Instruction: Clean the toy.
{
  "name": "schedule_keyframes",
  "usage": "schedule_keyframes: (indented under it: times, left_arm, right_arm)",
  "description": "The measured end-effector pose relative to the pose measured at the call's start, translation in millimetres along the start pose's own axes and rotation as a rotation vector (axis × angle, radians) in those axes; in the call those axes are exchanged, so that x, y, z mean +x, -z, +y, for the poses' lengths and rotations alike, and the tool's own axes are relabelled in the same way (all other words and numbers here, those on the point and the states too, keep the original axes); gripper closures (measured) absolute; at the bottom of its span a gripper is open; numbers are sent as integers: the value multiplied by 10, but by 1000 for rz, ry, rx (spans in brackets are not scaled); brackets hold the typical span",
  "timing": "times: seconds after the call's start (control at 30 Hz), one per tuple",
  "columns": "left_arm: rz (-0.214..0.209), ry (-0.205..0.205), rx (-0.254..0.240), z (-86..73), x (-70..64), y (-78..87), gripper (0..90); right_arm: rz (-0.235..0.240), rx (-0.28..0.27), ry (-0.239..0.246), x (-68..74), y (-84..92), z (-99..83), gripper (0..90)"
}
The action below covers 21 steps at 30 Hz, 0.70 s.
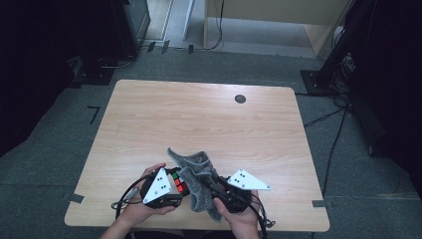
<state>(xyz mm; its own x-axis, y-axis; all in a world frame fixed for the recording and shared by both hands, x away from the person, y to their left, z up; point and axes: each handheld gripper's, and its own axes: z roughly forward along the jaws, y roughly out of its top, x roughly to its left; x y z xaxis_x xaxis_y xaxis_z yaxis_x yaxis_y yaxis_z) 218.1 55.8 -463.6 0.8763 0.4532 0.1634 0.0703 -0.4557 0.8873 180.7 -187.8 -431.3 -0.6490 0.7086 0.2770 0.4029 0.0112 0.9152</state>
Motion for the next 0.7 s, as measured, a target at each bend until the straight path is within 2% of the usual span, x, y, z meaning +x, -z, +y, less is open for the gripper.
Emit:
schedule_keyframes:
  times: [0.07, 0.1, 0.17, 0.23, 0.3, 0.47, 0.57, 0.7]
  left_arm:
    - [2, 1, -4, 8, -9, 5, 335]
    - [4, -1, -1, 10, -9, 8, 335]
    - [0, 3, 2, 1, 4, 16, 334]
    - [0, 13, -1, -3, 18, 18, 334]
    - [1, 23, 0, -1, 30, 10, 335]
    - [22, 9, 53, -17, 0, -55, 335]
    - [25, 3, 60, -11, -20, -65, 335]
    - [21, 17, 56, -10, -1, -62, 335]
  right_arm:
    - [-15, -1, 38, 73, -8, 17, 749]
    - [-24, 0, 37, 68, -16, 6, 750]
    - [-25, 12, -2, -15, -39, -35, 751]
    - [-62, 44, -30, -107, -57, -77, 751]
    - [-68, 41, -42, -121, -47, -84, 750]
    - [-48, 0, 49, 78, -23, -9, 740]
    - [-74, 5, 114, 163, -50, -16, 729]
    - [-98, 3, 128, 157, -34, -12, 729]
